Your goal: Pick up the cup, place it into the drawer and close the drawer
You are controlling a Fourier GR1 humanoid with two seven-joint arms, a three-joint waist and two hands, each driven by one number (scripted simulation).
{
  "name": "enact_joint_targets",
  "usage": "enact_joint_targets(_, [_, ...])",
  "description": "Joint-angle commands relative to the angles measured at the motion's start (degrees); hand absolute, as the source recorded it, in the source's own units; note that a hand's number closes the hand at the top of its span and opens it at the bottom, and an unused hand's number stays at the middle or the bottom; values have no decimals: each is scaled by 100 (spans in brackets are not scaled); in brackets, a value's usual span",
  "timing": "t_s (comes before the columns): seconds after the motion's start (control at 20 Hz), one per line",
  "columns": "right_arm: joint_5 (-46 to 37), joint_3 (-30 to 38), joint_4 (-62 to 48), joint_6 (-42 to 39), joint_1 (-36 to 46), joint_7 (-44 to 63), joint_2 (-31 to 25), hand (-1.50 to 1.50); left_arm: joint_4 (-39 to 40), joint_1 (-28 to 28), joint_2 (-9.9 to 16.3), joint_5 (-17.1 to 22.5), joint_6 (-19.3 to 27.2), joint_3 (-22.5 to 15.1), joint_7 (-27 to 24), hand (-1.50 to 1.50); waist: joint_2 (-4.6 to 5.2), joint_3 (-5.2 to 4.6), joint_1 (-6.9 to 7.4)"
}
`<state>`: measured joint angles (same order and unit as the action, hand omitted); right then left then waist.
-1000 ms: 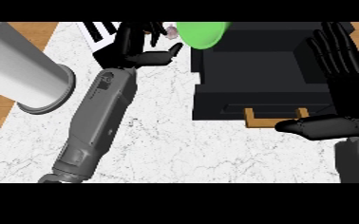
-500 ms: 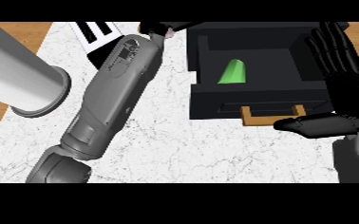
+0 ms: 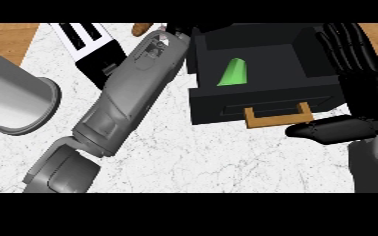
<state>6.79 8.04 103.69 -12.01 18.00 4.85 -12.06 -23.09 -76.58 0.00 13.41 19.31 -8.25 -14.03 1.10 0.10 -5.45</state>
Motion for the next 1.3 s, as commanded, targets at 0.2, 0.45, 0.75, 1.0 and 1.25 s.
enact_joint_targets(0.2, [12, -67, -155, -80, 177, -136, 20, -150, 619, 42, 0, 256, -571, -927, 340, 150, 75, 4, -279])
enact_joint_targets(0.45, [163, -209, -166, -248, 449, -82, 33, -150, 641, 37, 0, 383, -433, -1152, 257, -150, 157, 4, -598])
enact_joint_targets(0.75, [769, -578, -309, -861, 625, -23, 172, -150, 295, 506, 0, 1122, -350, -937, -405, -150, 223, -3, -722])
enact_joint_targets(1.0, [1247, -1149, -338, -1738, 607, 77, 108, 150, -72, 588, 0, 1765, -666, -639, -1068, -150, 193, -14, -564])
enact_joint_targets(1.25, [842, -1671, -227, -2577, 338, 647, -763, 150, -25, 288, 0, 2059, -259, -535, -1186, -150, 61, -14, -384])
